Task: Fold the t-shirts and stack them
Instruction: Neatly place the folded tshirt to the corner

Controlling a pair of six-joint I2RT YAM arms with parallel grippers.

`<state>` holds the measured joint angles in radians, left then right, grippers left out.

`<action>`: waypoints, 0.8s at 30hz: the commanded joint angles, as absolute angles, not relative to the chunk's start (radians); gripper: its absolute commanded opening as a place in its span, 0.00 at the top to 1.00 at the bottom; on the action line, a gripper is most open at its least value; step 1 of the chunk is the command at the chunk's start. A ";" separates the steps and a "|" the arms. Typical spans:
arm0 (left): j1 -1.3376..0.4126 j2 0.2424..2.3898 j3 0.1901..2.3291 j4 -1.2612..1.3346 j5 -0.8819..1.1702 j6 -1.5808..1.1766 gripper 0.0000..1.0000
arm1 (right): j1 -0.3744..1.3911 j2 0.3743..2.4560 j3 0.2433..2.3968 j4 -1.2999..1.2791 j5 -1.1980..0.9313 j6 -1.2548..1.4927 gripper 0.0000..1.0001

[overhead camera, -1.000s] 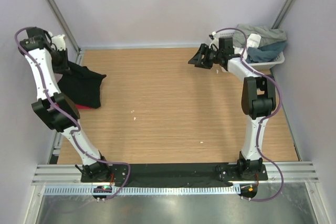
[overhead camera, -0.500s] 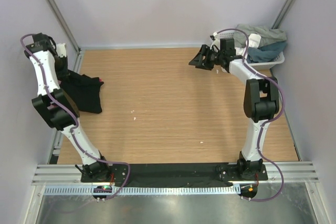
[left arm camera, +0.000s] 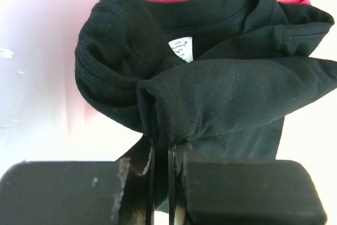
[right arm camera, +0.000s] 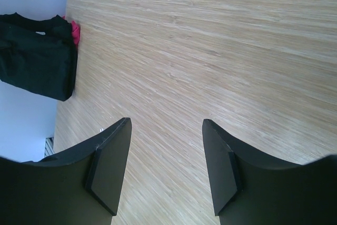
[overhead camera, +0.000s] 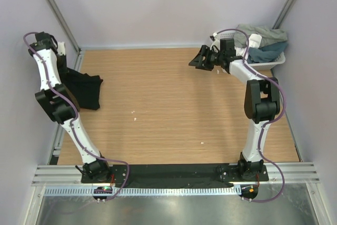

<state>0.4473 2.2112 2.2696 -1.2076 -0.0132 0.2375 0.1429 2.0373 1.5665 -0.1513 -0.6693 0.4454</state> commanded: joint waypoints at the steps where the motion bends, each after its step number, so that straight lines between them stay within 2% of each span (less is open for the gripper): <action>1: 0.457 2.206 2.318 -1.108 -0.078 0.224 1.00 | 0.156 1.968 1.568 -0.126 -0.660 0.423 0.38; 3: 0.454 2.209 2.303 -1.082 -0.101 0.218 0.99 | 0.160 1.968 1.566 -0.124 -0.658 0.420 0.38; 6: 0.445 2.217 2.275 -1.045 -0.150 0.207 0.89 | 0.167 1.970 1.566 -0.127 -0.657 0.416 0.37; 7: 0.442 2.218 2.267 -1.034 -0.166 0.207 0.80 | 0.170 1.970 1.566 -0.130 -0.657 0.416 0.38; 10: 0.413 2.217 2.231 -0.993 -0.244 0.212 0.69 | 0.173 1.968 1.566 -0.132 -0.655 0.411 0.37; 13: 0.370 2.175 2.168 -0.925 -0.320 0.233 0.49 | 0.176 1.968 1.566 -0.140 -0.650 0.402 0.37; 14: 0.341 2.154 2.120 -0.873 -0.334 0.239 0.47 | 0.175 1.968 1.566 -0.141 -0.649 0.402 0.37; 16: 0.309 2.106 2.086 -0.821 -0.353 0.248 0.30 | 0.176 1.965 1.565 -0.141 -0.646 0.396 0.38; 20: 0.171 1.979 2.016 -0.704 -0.391 0.297 0.23 | 0.178 1.963 1.563 -0.144 -0.640 0.387 0.37; 24: 0.068 1.944 1.971 -0.710 -0.396 0.295 0.13 | 0.181 1.959 1.572 -0.150 -0.634 0.377 0.38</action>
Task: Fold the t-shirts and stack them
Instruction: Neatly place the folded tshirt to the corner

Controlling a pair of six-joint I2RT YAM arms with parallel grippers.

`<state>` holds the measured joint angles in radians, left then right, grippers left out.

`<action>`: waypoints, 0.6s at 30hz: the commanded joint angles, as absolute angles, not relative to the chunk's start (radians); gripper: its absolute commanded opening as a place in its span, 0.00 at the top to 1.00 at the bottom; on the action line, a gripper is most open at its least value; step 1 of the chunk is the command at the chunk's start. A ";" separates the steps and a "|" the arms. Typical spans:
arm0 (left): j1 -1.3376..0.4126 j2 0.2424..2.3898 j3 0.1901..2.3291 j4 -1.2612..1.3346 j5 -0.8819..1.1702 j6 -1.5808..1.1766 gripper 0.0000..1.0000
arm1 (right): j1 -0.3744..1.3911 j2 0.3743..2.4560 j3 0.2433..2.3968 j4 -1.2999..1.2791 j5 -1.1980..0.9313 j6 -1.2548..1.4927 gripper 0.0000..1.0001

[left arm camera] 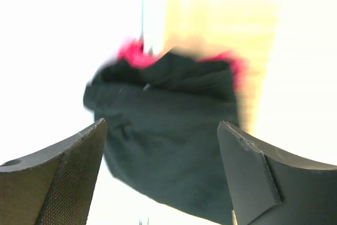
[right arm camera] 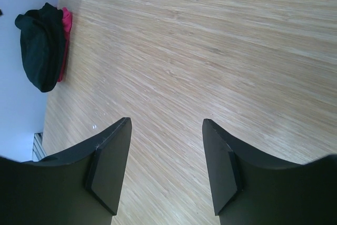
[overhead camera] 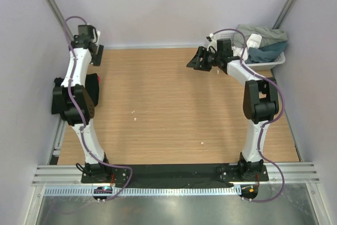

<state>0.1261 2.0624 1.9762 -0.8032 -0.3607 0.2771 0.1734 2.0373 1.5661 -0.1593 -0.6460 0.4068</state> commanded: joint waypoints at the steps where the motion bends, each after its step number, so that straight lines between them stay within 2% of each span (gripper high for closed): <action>1: 0.049 1.939 1.950 -0.718 -0.387 0.293 0.12 | 0.181 1.959 1.575 -0.153 -0.630 0.373 0.37; 2: 0.020 1.937 1.936 -0.730 -0.370 0.291 0.09 | 0.179 1.957 1.578 -0.156 -0.626 0.362 0.38; 3: 0.009 1.942 1.925 -0.735 -0.355 0.279 0.01 | 0.179 1.956 1.585 -0.169 -0.623 0.357 0.38; 7: -0.054 1.980 1.924 -0.810 -0.189 0.134 0.00 | 0.181 1.931 1.597 -0.221 -0.549 0.286 0.34; 8: -0.063 1.991 1.928 -0.824 -0.157 0.094 0.00 | 0.183 1.905 1.597 -0.230 -0.435 0.267 0.32; 12: -0.136 2.040 1.925 -0.810 -0.037 -0.093 0.00 | 0.190 1.817 1.513 -0.230 -0.130 0.123 0.11; 15: -0.239 2.100 1.974 -0.805 -0.019 -0.126 0.00 | 0.192 1.746 1.399 -0.212 0.141 0.107 0.00; 18: -0.322 2.151 2.035 -0.811 0.057 -0.144 0.00 | 0.190 1.691 1.295 -0.232 0.210 0.060 0.00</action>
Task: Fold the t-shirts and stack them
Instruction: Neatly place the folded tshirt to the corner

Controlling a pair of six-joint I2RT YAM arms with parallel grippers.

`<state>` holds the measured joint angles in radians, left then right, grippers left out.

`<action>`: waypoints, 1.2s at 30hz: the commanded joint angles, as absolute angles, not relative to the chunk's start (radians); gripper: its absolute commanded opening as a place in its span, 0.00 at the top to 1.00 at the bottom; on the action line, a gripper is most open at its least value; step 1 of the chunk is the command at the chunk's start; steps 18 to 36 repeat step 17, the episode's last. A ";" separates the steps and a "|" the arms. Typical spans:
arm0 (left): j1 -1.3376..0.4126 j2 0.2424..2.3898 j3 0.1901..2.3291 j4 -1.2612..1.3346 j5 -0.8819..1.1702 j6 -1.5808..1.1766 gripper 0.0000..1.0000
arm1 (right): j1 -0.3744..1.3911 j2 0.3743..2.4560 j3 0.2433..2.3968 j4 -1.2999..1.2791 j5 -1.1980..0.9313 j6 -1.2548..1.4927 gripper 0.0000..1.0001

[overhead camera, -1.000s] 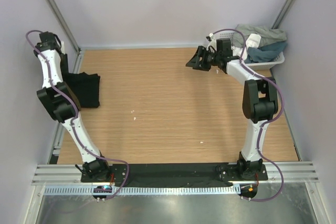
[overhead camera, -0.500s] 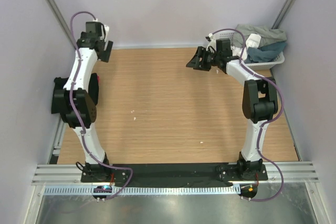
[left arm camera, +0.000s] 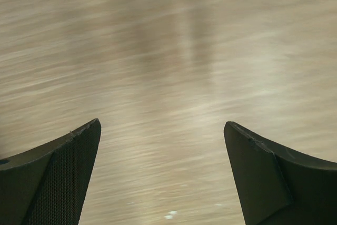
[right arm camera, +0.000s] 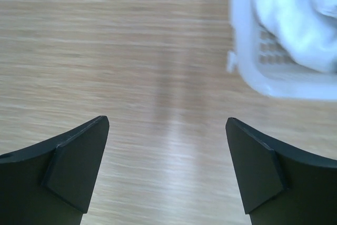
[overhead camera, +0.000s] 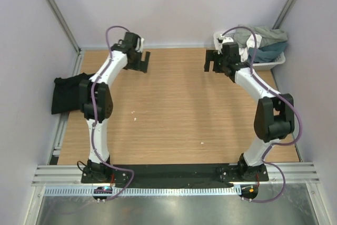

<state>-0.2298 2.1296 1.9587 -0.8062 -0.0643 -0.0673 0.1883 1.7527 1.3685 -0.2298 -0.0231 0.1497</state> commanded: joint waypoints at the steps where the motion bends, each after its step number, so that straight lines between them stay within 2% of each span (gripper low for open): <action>1: -0.353 2.155 2.037 -0.805 0.105 -0.147 0.00 | 0.192 1.660 1.279 -0.253 0.212 0.039 0.00; 6: -0.408 2.146 1.990 -0.785 0.205 -0.150 0.00 | 0.192 1.612 1.261 -0.434 0.218 0.046 0.00; 12: -0.436 2.066 1.839 -0.801 0.288 -0.115 0.00 | 0.192 1.482 1.255 -0.454 0.147 0.116 0.00; 17: -0.497 1.997 1.770 -0.834 0.141 0.046 0.00 | 0.193 1.402 1.191 -0.430 0.149 0.124 0.00; 36: -0.497 1.997 1.770 -0.834 0.141 0.046 0.00 | 0.193 1.402 1.191 -0.430 0.149 0.124 0.00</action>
